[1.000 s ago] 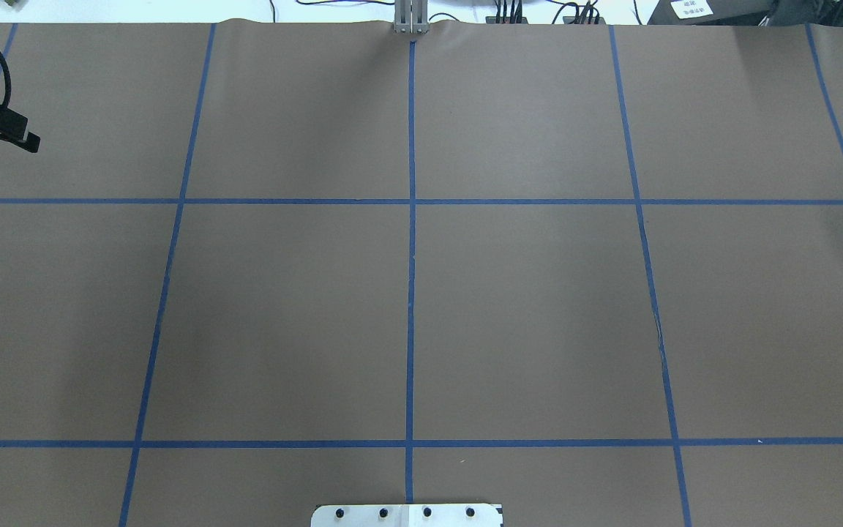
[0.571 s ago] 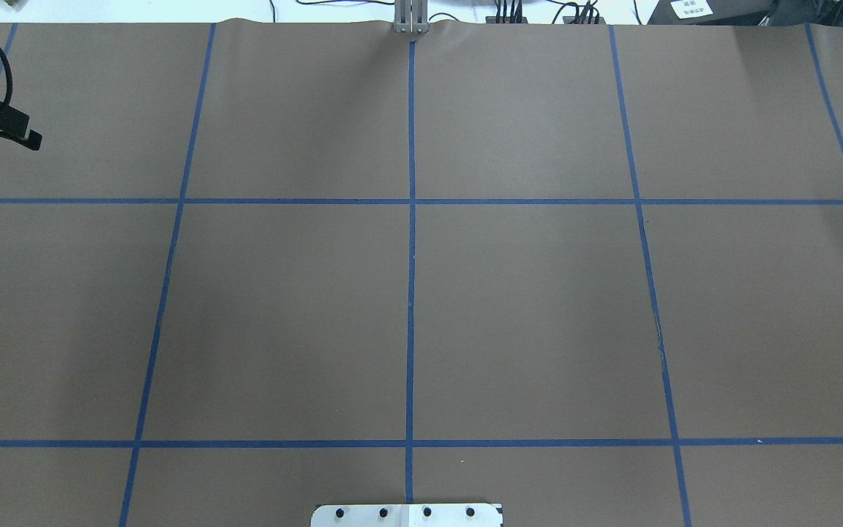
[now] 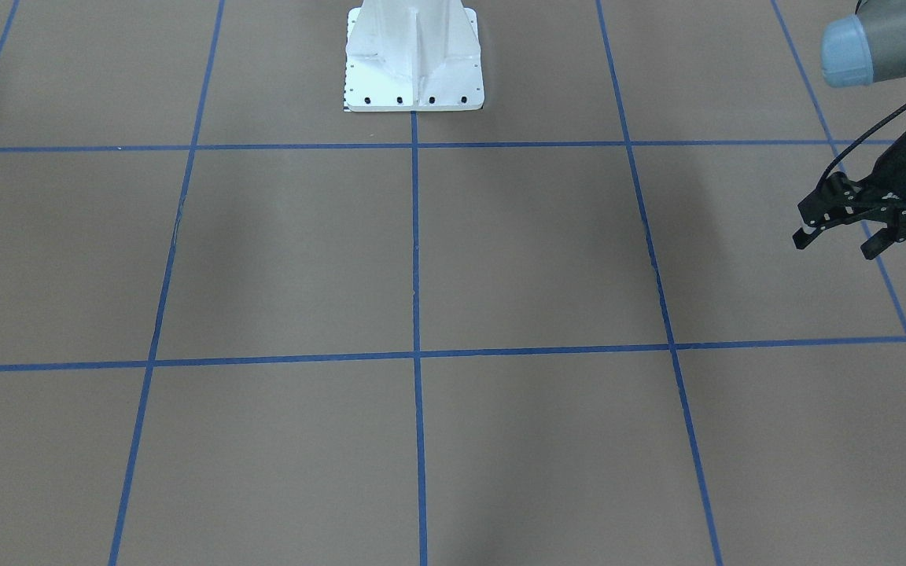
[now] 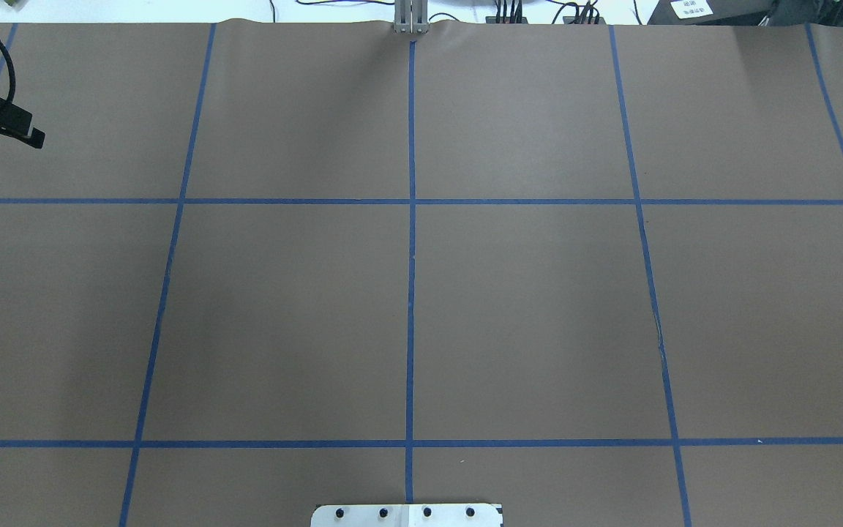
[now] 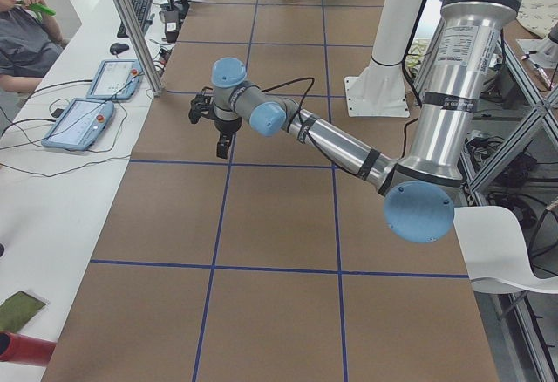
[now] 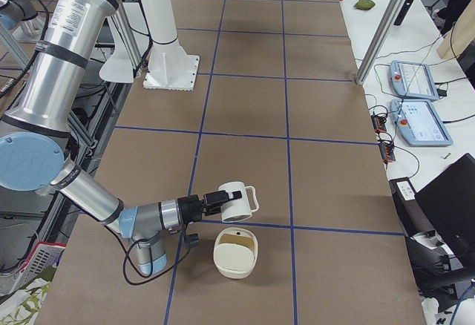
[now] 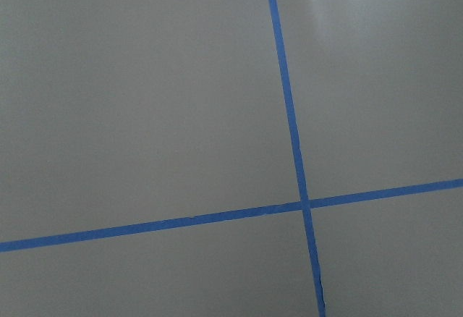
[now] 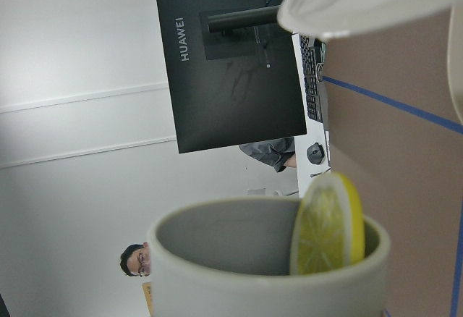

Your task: Left arm hands cup to right arm to dump lemon

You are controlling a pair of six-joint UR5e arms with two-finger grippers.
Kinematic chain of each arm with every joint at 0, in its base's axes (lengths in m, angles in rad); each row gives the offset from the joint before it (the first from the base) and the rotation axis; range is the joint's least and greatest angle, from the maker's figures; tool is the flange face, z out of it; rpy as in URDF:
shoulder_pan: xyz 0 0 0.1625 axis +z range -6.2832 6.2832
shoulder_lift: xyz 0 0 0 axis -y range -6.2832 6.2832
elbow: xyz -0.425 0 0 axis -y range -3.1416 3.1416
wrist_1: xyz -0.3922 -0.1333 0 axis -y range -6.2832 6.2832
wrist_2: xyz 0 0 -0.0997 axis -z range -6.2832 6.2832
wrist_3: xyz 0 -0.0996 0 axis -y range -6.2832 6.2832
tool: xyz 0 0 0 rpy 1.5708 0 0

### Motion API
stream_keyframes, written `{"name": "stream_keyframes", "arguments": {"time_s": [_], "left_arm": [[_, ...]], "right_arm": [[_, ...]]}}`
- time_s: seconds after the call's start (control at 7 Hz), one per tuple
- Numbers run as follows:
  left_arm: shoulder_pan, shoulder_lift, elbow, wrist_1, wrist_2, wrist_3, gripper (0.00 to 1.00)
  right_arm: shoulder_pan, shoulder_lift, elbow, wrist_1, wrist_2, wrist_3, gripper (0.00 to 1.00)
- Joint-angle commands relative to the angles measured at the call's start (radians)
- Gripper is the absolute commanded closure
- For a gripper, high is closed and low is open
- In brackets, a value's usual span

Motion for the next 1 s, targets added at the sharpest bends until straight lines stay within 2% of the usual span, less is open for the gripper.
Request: {"name": "stream_keyframes", "arguments": {"time_s": [0.0,0.86], "left_arm": [[0.0,-0.003,0.0,-0.001,0.0,0.0,0.0],[0.0,-0.003,0.0,-0.001,0.0,0.0,0.0]], "right_arm": [[0.037,0.018,-0.045,0.023,-0.001,0.149,1.0],[0.126,0.078,-0.062,0.026,0.001,0.499,1.0]]}}
